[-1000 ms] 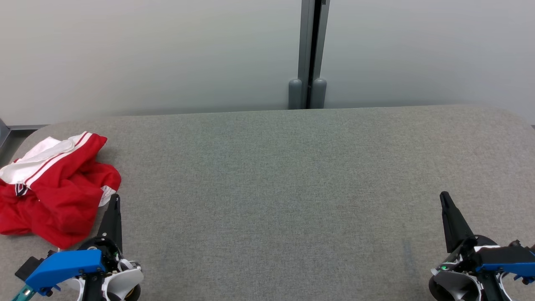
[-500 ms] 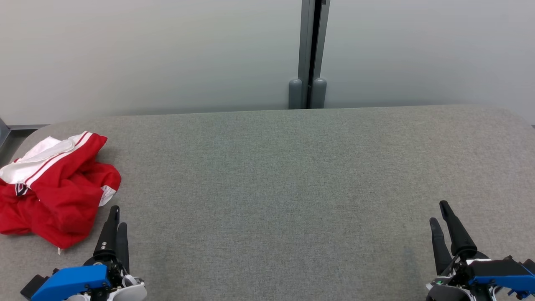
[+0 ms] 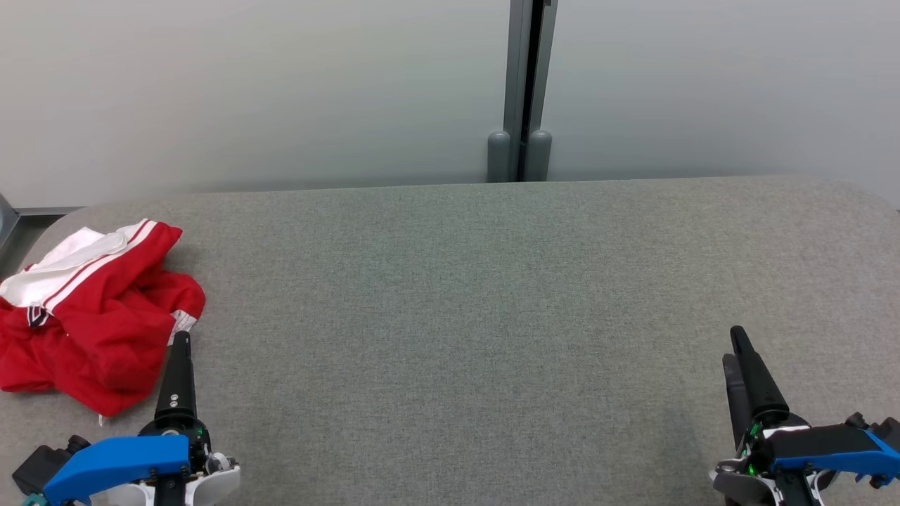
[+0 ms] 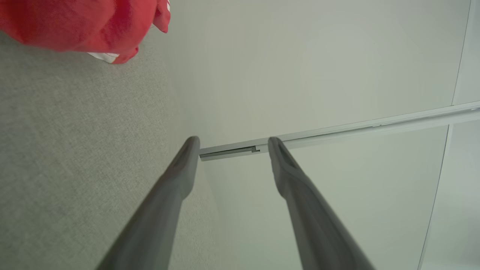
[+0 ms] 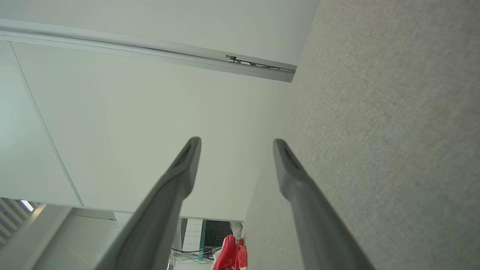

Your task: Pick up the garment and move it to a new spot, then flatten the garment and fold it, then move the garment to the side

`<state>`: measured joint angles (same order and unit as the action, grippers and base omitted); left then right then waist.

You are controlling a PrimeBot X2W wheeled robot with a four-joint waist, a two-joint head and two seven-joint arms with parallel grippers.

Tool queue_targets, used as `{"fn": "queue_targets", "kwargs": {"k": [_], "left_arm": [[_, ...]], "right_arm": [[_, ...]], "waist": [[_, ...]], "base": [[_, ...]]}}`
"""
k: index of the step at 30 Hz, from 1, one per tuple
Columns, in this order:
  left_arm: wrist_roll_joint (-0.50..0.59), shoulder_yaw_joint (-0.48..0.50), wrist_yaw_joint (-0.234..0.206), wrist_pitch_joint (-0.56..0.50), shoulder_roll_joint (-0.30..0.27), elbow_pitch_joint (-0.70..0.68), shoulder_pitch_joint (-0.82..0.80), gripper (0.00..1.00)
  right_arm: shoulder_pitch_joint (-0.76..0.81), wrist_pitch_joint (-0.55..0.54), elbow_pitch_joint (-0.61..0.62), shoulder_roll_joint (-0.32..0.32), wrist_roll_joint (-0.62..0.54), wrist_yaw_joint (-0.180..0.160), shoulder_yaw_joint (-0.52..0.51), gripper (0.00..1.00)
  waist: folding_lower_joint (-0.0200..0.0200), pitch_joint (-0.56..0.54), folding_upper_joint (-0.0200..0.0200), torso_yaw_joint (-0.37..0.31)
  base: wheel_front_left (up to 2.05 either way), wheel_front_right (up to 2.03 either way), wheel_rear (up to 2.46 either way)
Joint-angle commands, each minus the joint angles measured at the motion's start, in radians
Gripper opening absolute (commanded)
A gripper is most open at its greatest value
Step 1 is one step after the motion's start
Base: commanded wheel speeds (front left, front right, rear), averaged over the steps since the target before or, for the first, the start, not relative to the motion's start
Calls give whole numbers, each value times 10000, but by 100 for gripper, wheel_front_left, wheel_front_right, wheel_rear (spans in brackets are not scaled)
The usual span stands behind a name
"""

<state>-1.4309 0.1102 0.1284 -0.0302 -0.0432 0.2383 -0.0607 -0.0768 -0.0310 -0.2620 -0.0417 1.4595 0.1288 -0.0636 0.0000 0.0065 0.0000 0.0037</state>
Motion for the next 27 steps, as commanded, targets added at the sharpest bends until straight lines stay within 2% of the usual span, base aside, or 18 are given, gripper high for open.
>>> {"fn": "queue_targets", "kwargs": {"k": [1,27], "left_arm": [[510,2,8,135,-63,-273,-321,100],[5924,-76,-54,1111,-77,-720,-217,100]], "right_arm": [[-286,139,249,-45,-477,9,63,100],[-422,1116,658,-70,-5199,15,701,100]], "waist": [[0,5,0,7],[0,84,0,116]], "base": [[0,0,0],[0,0,0]]}}
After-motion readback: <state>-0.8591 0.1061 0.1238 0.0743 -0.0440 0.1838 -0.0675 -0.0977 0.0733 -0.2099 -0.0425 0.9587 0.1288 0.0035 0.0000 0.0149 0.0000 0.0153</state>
